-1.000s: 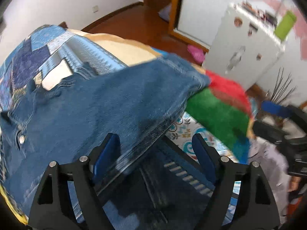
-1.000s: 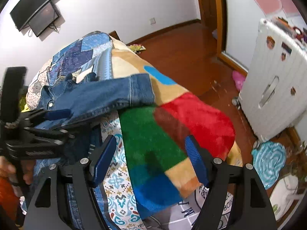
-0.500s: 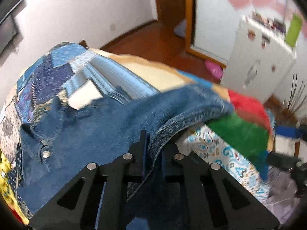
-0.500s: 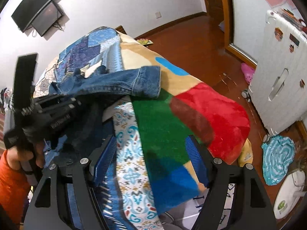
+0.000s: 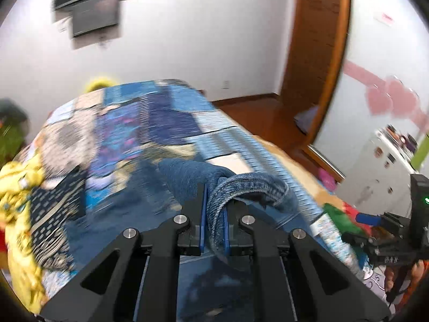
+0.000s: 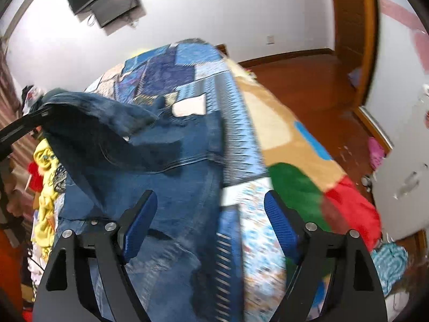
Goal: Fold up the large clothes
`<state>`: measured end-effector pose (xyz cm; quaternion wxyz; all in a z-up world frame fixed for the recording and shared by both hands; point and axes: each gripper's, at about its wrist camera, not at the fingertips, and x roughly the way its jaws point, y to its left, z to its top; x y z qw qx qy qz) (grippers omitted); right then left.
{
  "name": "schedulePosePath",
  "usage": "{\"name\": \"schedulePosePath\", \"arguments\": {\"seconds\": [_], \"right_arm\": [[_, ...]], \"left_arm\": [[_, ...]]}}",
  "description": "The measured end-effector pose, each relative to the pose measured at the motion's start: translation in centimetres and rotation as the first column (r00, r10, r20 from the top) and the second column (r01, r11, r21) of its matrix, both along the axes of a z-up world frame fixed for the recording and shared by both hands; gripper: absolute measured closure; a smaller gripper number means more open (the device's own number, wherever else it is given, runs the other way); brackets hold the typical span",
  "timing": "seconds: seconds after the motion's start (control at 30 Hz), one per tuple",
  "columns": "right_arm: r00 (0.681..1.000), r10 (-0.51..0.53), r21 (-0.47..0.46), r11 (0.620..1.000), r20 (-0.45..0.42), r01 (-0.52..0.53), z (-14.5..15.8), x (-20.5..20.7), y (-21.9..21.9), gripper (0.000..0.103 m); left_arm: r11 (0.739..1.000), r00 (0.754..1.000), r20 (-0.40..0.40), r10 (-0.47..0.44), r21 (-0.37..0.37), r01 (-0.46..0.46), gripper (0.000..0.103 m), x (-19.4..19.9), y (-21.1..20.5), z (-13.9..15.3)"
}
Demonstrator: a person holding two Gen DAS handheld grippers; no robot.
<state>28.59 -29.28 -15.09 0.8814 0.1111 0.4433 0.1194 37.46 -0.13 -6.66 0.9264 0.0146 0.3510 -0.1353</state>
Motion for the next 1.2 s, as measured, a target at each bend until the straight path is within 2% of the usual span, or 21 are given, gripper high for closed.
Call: {"name": "schedulePosePath", "arguments": {"seconds": [0.07, 0.13, 0.2, 0.27, 0.33, 0.4, 0.5, 0.63, 0.77, 0.87, 1.0, 1.07, 1.17, 1.2], "right_arm": [[0.999, 0.023, -0.014, 1.000, -0.030, -0.023, -1.1, 1.1, 1.3, 0.024], [0.997, 0.041, -0.026, 0.999, -0.070, -0.043, -2.5, 1.9, 2.3, 0.024], [0.991, 0.057, -0.042, 0.997, -0.118, -0.062, -3.9, 2.5, 3.2, 0.024], [0.985, 0.062, -0.071, 0.995, -0.164, -0.075, -5.3, 2.8, 3.8, 0.024], [0.977, 0.071, -0.088, 0.992, -0.201, -0.090, -6.6, 2.9, 4.1, 0.024], [0.971, 0.078, -0.081, 0.992, -0.224, -0.098, -7.4, 2.6, 4.1, 0.023], [0.970, 0.070, -0.074, 0.993, -0.231, -0.089, -7.4, 2.3, 3.6, 0.020], [0.971, 0.066, -0.096, 0.991, -0.230, -0.090, -7.2, 2.0, 3.7, 0.019], [0.973, 0.056, -0.105, 0.991, -0.225, -0.081, -7.1, 1.9, 3.8, 0.019], [0.973, 0.052, -0.093, 0.993, -0.226, -0.075, -7.3, 2.2, 3.9, 0.018], [0.973, 0.055, -0.094, 0.993, -0.224, -0.078, -7.3, 2.2, 4.0, 0.018], [0.973, 0.056, -0.091, 0.993, -0.224, -0.078, -7.3, 2.1, 4.0, 0.018], [0.973, 0.057, -0.082, 0.994, -0.222, -0.077, -7.4, 2.1, 3.9, 0.018], [0.974, 0.058, -0.080, 0.994, -0.221, -0.077, -7.4, 2.1, 3.8, 0.018]], "left_arm": [[0.999, 0.999, -0.027, 0.036, 0.002, -0.036, 0.094, -0.8, 2.7, -1.1], [0.998, 0.995, -0.084, 0.058, 0.009, -0.058, 0.094, -1.7, 5.1, -3.4], [0.997, 0.985, -0.155, 0.071, 0.013, -0.070, 0.093, -2.5, 6.7, -6.1], [0.995, 0.965, -0.245, 0.095, 0.022, -0.092, 0.090, -3.3, 7.8, -9.6], [0.994, 0.943, -0.312, 0.112, 0.025, -0.110, 0.078, -4.2, 8.8, -12.4], [0.990, 0.927, -0.346, 0.142, 0.045, -0.135, 0.058, -5.0, 9.6, -14.7], [0.982, 0.931, -0.314, 0.186, 0.068, -0.174, 0.043, -5.7, 9.8, -14.9], [0.978, 0.930, -0.314, 0.190, 0.145, -0.151, 0.043, -4.8, 8.8, -13.5], [0.979, 0.958, -0.260, 0.119, 0.193, -0.069, 0.035, -4.7, 6.0, -11.7], [0.977, 0.969, -0.244, 0.039, 0.213, 0.014, 0.035, -4.5, 3.4, -11.5], [0.949, 0.963, -0.267, -0.032, 0.295, 0.113, 0.035, -3.0, 0.1, -13.2], [0.939, 0.952, -0.299, -0.060, 0.306, 0.156, 0.035, -2.0, -1.1, -14.5], [0.932, 0.952, -0.299, -0.066, 0.322, 0.166, 0.036, -1.0, -2.0, -15.3], [0.935, 0.954, -0.291, -0.068, 0.316, 0.163, 0.042, -0.8, -2.0, -15.3]]}}
